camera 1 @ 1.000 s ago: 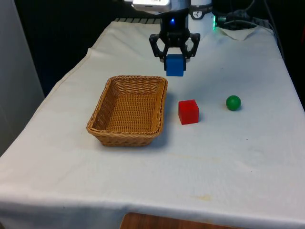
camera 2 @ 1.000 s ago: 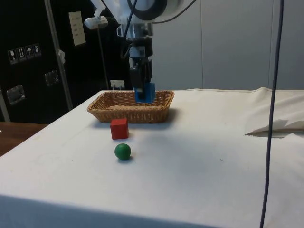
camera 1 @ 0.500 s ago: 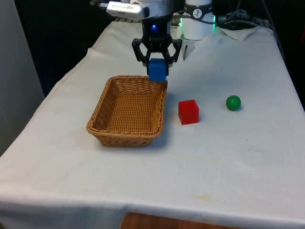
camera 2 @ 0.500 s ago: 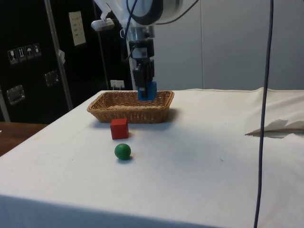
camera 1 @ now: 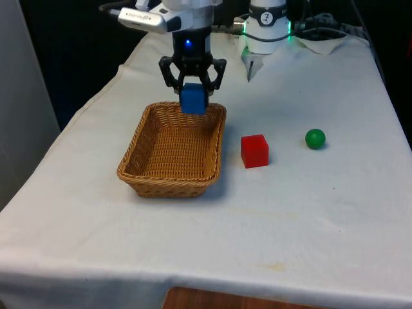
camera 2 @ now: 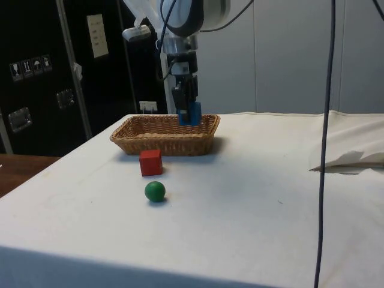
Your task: Place all non-red objects into the basket.
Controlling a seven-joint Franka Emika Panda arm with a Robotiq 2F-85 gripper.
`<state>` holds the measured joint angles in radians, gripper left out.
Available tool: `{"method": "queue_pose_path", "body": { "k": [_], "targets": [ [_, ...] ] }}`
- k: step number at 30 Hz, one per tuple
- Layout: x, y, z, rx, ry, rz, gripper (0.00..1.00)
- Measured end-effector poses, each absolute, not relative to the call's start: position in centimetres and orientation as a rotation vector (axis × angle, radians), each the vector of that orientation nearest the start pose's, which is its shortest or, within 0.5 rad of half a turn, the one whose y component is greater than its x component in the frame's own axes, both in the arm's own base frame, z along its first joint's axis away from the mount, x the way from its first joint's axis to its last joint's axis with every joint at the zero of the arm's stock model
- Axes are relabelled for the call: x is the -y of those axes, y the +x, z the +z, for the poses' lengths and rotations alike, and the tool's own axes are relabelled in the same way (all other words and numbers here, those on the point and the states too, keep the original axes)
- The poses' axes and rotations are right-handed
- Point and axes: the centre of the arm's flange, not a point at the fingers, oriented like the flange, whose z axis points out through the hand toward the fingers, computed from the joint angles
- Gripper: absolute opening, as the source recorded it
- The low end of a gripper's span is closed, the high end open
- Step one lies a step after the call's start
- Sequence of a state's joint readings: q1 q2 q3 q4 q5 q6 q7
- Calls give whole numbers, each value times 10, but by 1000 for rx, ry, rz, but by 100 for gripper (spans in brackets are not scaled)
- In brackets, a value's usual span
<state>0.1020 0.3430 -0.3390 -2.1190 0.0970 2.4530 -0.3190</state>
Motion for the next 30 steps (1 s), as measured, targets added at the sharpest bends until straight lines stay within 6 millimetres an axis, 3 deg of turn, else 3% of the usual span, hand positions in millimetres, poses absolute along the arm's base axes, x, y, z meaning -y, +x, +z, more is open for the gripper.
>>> {"method": "queue_pose_path", "body": {
  "k": [10,30],
  "targets": [
    [135,569,252,46,-3203,4,1],
    [142,569,214,23,-3208,-26,1]
  ]
}}
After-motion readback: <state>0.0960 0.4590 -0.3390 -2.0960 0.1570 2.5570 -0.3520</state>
